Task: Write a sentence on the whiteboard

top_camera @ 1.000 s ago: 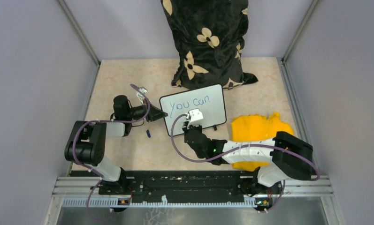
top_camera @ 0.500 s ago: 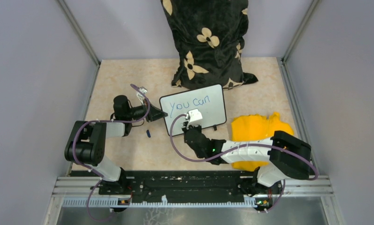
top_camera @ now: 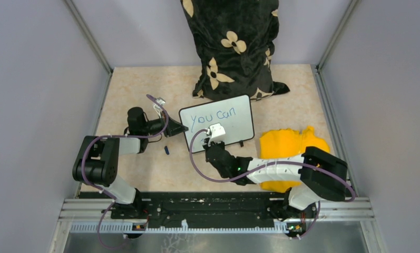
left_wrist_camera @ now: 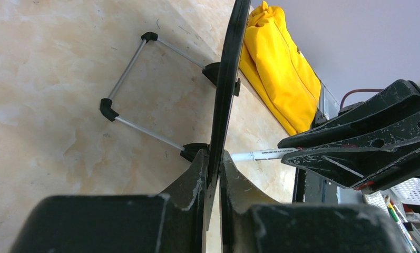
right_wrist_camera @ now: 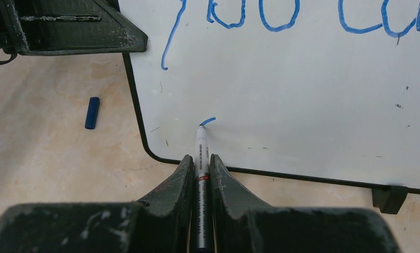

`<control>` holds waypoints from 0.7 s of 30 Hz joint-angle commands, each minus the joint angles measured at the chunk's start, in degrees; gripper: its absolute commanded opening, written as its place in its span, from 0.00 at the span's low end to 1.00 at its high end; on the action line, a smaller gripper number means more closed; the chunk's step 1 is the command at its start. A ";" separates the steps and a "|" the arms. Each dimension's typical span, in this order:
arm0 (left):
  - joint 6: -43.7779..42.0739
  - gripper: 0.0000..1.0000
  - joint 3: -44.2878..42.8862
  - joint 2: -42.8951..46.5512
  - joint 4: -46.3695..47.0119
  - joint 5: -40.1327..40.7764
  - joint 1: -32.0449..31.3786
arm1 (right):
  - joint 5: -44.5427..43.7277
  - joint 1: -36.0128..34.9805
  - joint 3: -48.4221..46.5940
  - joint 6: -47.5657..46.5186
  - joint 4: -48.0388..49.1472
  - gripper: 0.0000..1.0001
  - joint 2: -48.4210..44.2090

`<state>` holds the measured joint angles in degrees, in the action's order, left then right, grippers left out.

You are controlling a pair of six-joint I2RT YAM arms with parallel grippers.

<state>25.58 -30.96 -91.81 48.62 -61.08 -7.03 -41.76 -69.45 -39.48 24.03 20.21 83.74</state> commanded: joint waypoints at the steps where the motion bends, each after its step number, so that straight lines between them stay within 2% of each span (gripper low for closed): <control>1: -1.24 0.13 -0.32 -1.01 -3.53 2.37 -0.71 | 0.55 0.85 -1.81 -0.12 0.31 0.00 1.09; 21: -1.50 0.13 -0.38 -1.21 -3.86 2.40 -0.71 | -1.48 0.99 2.33 1.01 -1.58 0.00 -1.46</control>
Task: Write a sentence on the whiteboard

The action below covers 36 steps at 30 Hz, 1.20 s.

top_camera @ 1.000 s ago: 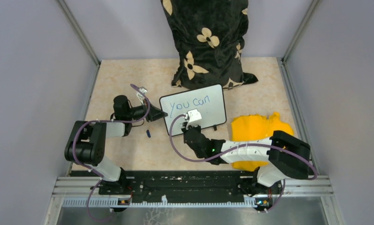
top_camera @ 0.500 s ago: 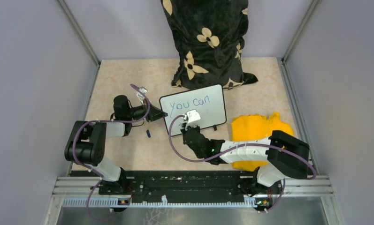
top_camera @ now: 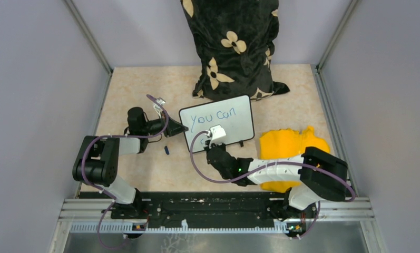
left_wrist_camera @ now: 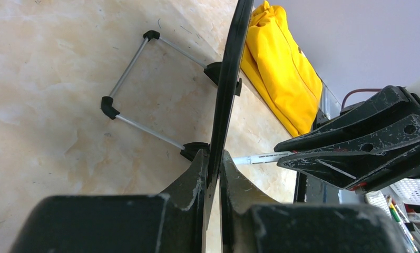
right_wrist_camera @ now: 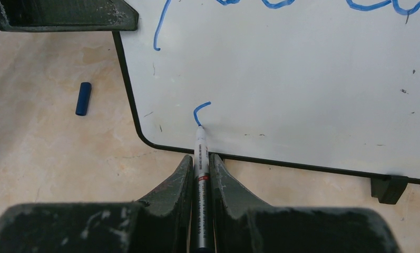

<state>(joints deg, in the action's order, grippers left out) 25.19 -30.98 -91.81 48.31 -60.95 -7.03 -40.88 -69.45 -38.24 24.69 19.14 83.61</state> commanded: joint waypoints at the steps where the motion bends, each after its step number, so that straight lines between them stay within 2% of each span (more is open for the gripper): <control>1: -1.11 0.13 -0.39 -1.18 -3.58 2.23 -0.71 | -2.53 1.09 1.21 0.36 -0.50 0.00 -1.57; 36: -1.64 0.13 -0.57 -1.20 -4.44 2.32 -0.88 | -1.05 5.14 -6.08 -6.59 2.00 0.00 -1.74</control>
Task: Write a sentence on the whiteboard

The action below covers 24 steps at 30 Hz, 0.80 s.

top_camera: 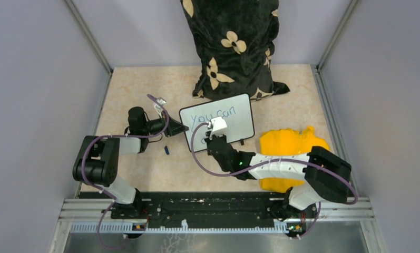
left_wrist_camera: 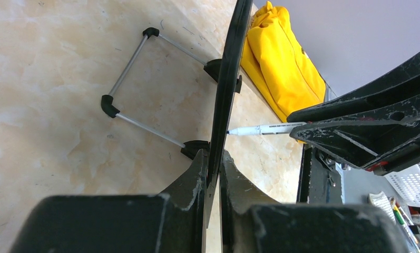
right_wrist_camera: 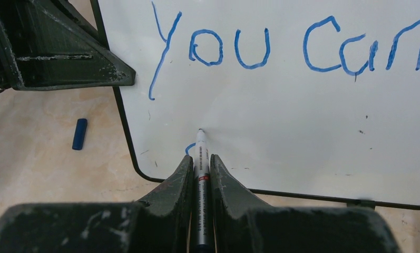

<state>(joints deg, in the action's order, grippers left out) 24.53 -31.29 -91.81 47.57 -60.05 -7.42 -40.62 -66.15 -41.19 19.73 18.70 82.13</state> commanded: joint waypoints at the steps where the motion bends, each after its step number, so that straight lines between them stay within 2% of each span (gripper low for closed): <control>1: -0.98 0.13 -0.26 -1.20 -3.71 1.43 -0.51 | -1.16 1.96 -3.39 -1.81 2.48 0.00 -0.17; 13: -1.07 0.13 -0.26 -1.20 -3.79 1.52 -0.49 | -0.40 2.43 -3.46 -1.77 2.26 0.00 -1.00; 24: -1.23 0.13 -0.22 -1.18 -3.80 1.47 -0.49 | 1.67 2.47 2.02 0.98 2.44 0.00 -9.37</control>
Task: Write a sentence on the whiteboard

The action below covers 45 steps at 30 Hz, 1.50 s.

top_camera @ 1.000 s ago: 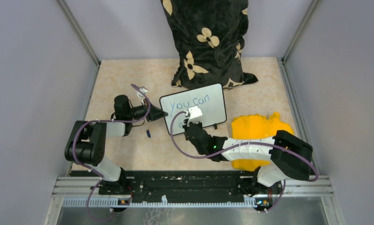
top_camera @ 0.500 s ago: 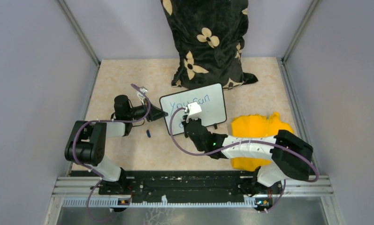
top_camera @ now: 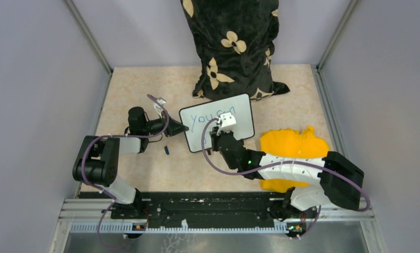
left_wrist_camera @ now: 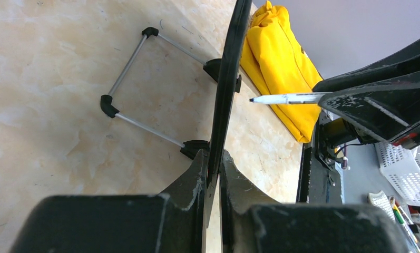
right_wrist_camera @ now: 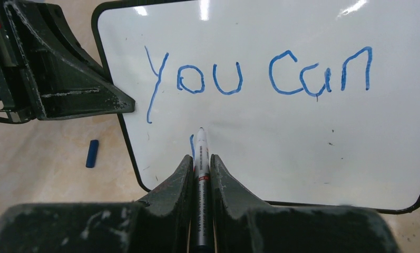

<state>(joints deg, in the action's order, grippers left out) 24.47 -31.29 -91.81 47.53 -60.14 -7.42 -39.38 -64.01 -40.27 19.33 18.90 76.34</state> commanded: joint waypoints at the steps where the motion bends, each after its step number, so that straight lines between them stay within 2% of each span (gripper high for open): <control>1: -1.18 0.13 -0.24 -1.22 -3.79 1.55 -0.49 | 0.38 0.29 1.35 1.45 2.02 0.00 -3.66; 16: -1.35 0.13 -0.35 -1.37 -4.12 1.60 -0.49 | 4.12 -0.58 4.13 3.60 3.24 0.00 -0.90; 32: -1.37 0.13 -0.44 -1.51 -4.34 1.60 -0.49 | 2.85 -0.62 1.79 4.20 2.88 0.00 3.23; 45: -1.44 0.13 -0.52 -1.54 -4.48 1.65 -0.49 | 1.47 -0.61 4.54 6.22 0.59 0.00 2.24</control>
<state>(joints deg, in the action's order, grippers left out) 24.29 -31.40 -91.81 47.24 -60.14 -7.42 -36.14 -64.49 -35.70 24.18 19.16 79.07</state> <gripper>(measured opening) 0.136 0.127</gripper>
